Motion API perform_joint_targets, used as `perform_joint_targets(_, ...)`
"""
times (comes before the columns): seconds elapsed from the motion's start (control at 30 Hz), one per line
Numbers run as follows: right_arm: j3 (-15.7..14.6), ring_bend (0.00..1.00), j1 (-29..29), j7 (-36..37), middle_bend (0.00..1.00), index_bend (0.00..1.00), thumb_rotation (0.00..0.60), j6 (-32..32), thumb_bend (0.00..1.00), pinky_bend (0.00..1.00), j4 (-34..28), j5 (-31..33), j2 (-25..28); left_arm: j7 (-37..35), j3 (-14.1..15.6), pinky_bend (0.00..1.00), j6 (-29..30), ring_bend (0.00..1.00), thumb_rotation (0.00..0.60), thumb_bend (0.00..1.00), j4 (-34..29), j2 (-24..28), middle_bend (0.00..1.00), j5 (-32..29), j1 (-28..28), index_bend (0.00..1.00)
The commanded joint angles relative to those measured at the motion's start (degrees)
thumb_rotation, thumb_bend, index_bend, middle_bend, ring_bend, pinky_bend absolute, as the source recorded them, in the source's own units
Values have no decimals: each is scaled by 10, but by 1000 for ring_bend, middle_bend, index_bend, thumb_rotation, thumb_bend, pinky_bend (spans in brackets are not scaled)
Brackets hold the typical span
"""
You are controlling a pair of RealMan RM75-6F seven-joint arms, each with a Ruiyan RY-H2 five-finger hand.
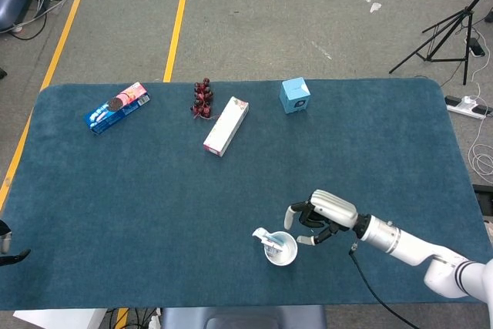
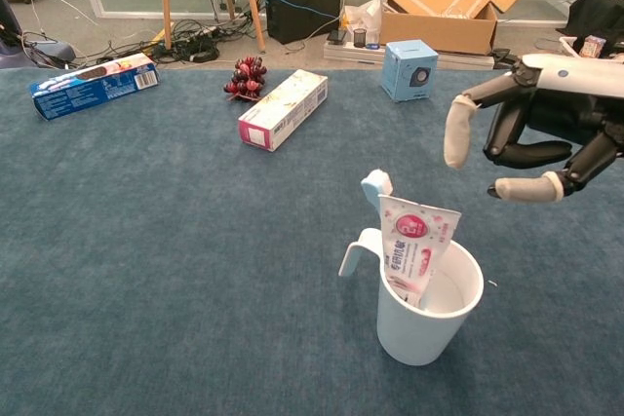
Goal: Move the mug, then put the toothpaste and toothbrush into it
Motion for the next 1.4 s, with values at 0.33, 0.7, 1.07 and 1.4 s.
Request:
perform_joint_targets(0.33, 35, 854, -106, -585, 860, 495, 600, -45, 196, 991, -280, 133, 180, 0, 3, 556, 3, 426, 600, 0, -3, -2, 479, 14, -1, 794)
perform_joint_targets(0.7, 55, 431, -217, -763, 386, 495, 600, 30, 196, 685, -312, 184, 164, -61, 1, 556, 49, 426, 600, 0, 28, -24, 479, 95, 7, 749)
perform_joint_targets(1.07, 100, 210, -302, -721, 259, 485, 600, 181, 197, 454, -176, 133, 51, -100, -3, 556, 66, 426, 600, 0, 67, -46, 479, 135, 6, 741)
perform_joint_targets(1.4, 110, 207, -331, -669, 257, 480, 600, 219, 197, 453, -139, 100, 46, -99, -4, 556, 63, 426, 600, 0, 69, -51, 480, 140, 3, 741)
